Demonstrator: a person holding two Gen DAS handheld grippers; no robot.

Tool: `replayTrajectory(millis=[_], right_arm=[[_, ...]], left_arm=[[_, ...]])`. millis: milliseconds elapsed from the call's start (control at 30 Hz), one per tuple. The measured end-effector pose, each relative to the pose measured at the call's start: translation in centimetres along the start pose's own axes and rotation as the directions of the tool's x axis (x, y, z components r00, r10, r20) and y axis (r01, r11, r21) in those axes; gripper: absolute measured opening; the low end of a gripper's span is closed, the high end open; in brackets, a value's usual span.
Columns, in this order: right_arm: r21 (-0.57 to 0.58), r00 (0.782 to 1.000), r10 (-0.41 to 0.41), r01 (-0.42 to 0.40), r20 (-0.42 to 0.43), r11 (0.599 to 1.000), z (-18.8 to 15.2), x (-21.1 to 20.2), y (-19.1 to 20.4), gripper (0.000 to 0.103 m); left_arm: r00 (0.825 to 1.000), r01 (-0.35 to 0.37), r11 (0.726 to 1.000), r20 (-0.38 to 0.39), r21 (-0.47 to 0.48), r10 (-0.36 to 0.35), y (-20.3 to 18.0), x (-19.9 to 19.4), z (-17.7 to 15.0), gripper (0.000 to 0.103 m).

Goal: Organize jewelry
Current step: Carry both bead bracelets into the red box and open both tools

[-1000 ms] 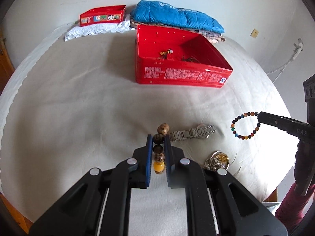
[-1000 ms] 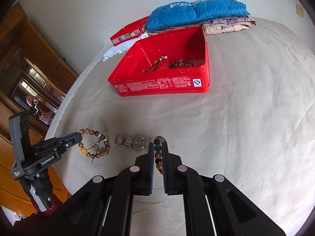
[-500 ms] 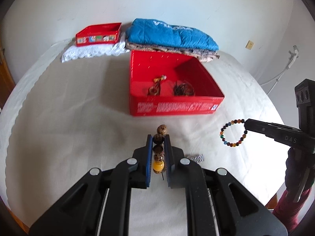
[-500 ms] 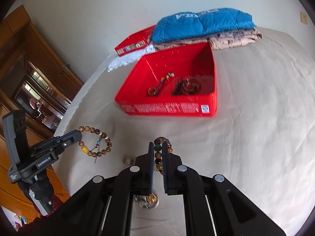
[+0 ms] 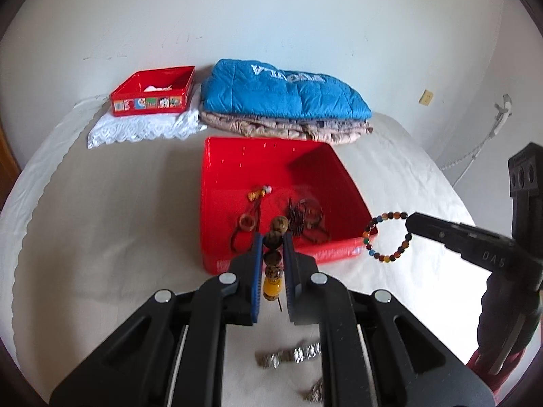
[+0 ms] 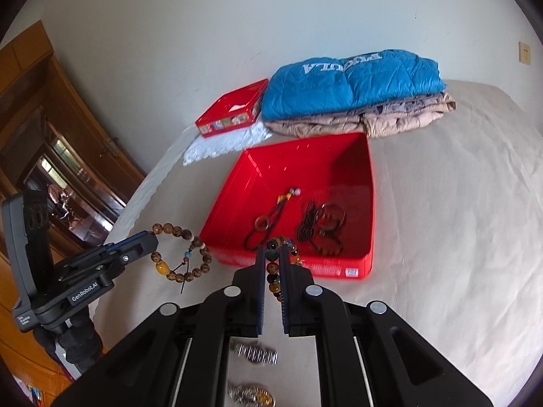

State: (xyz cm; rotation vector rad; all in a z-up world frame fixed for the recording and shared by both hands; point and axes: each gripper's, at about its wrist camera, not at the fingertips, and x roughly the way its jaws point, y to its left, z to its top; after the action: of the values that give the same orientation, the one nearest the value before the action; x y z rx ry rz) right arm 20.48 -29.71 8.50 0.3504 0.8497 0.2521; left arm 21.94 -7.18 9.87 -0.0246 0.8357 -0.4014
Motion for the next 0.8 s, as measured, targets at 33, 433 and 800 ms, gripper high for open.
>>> replayTrajectory(millis=[33, 433, 800], right_arm=[[0.002, 1.0, -0.004, 0.004, 0.003, 1.0, 0.4, 0.3, -0.1, 0.007], [0.039, 0.999, -0.036, 0.036, 0.008, 0.999, 4.1, 5.9, -1.9, 0.007], [0.026, 0.994, -0.026, 0.029, -0.102, 0.999, 5.1, 14.4, -2.2, 0.007]], left_arm=[[1.0, 0.004, 1.0, 0.003, -0.002, -0.004, 0.0, 0.3, 0.5, 0.01], [1.0, -0.021, 0.999, -0.019, -0.034, 0.021, 0.7, 7.1, 4.1, 0.01], [0.994, -0.01, 0.999, -0.111, -0.053, 0.004, 3.3, 15.2, 4.8, 0.01]])
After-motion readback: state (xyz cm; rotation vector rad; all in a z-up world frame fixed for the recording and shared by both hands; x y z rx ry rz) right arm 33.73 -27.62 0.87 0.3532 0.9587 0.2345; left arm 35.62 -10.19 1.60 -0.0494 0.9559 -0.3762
